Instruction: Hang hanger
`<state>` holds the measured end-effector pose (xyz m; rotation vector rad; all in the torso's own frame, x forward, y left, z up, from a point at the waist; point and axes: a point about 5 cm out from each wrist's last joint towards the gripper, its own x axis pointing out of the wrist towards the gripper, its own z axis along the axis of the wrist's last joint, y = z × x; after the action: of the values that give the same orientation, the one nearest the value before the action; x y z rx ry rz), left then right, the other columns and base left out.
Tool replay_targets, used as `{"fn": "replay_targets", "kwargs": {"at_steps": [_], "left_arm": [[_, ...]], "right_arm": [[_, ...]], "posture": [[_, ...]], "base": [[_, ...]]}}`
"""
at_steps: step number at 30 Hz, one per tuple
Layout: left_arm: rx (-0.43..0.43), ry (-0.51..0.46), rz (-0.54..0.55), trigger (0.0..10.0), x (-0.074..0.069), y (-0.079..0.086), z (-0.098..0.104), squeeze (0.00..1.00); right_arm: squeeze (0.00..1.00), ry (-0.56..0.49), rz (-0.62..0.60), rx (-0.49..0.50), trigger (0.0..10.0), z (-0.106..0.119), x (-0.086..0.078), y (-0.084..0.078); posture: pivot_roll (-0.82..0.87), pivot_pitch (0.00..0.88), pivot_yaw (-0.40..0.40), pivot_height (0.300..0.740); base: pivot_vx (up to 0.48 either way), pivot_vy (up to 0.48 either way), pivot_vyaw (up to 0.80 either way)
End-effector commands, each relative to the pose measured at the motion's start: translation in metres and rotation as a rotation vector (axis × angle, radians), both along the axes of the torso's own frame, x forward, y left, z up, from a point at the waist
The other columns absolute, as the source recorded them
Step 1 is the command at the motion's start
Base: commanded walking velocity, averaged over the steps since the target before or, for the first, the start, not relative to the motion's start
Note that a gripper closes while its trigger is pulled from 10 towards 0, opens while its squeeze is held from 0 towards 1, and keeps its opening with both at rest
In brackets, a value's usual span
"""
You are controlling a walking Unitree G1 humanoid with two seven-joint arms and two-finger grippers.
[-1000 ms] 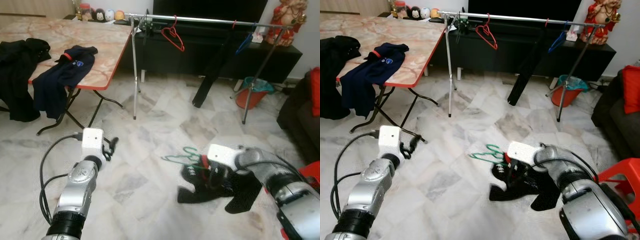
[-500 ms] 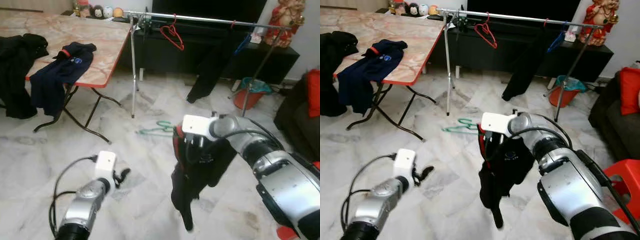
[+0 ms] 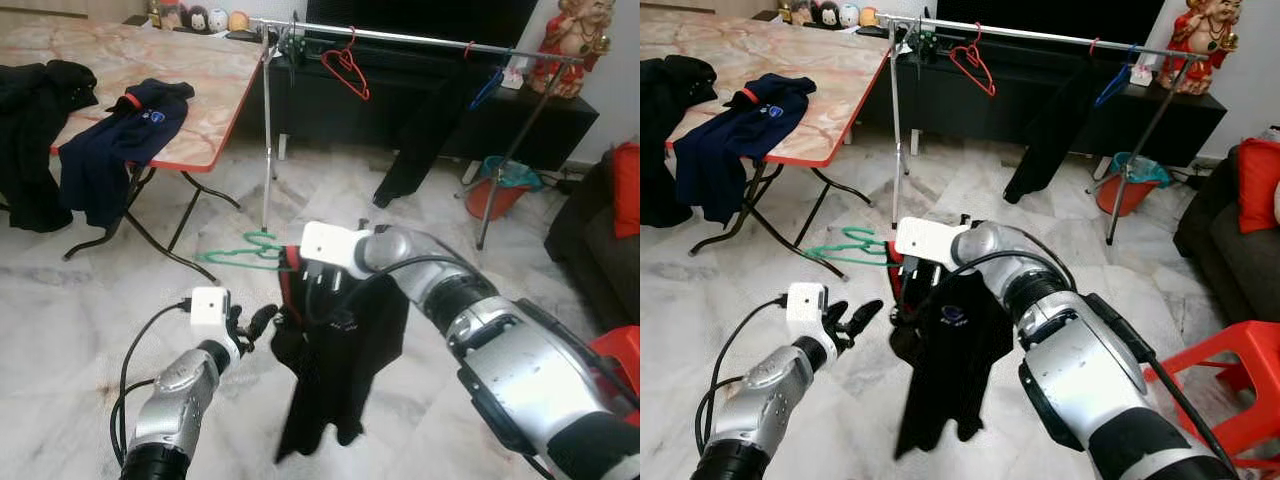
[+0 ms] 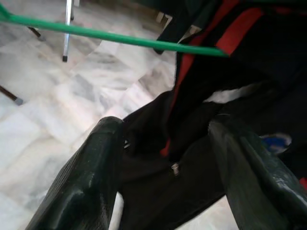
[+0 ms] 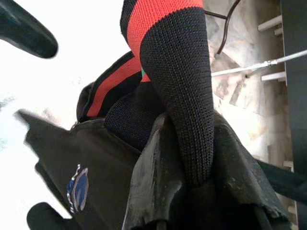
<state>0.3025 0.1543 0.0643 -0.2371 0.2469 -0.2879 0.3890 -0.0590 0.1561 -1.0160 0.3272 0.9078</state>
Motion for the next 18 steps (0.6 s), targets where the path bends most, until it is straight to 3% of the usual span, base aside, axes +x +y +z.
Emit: {"fn": "replay_targets", "kwargs": {"at_steps": [1,6,11,18], "left_arm": [[-0.026,-0.010,0.005,10.0,0.002,-0.003,0.000,0.00],[-0.035,-0.031,0.063,10.0,0.006,0.006,-0.003,0.00],[-0.016,-0.056,0.032,10.0,0.007,0.004,-0.003,0.00],[0.006,-0.074,0.019,10.0,0.011,0.001,-0.005,0.00]], "right_arm": [[0.00,-0.036,-0.005,0.031,0.0,0.018,0.006,0.001],[0.00,-0.054,0.017,0.064,0.0,0.029,0.007,0.011],[0.00,-0.076,0.049,0.099,0.0,0.045,0.008,0.023],[0.00,-0.040,0.138,0.109,0.0,0.045,0.002,0.033]], "posture": [[0.18,0.000,-0.157,0.740],[0.17,0.000,-0.157,0.740],[0.17,0.000,-0.155,0.740],[0.16,0.000,-0.155,0.740]], "base": [[0.000,0.000,0.00],[0.000,0.000,0.00],[0.000,0.000,0.00],[0.000,0.000,0.00]]}}
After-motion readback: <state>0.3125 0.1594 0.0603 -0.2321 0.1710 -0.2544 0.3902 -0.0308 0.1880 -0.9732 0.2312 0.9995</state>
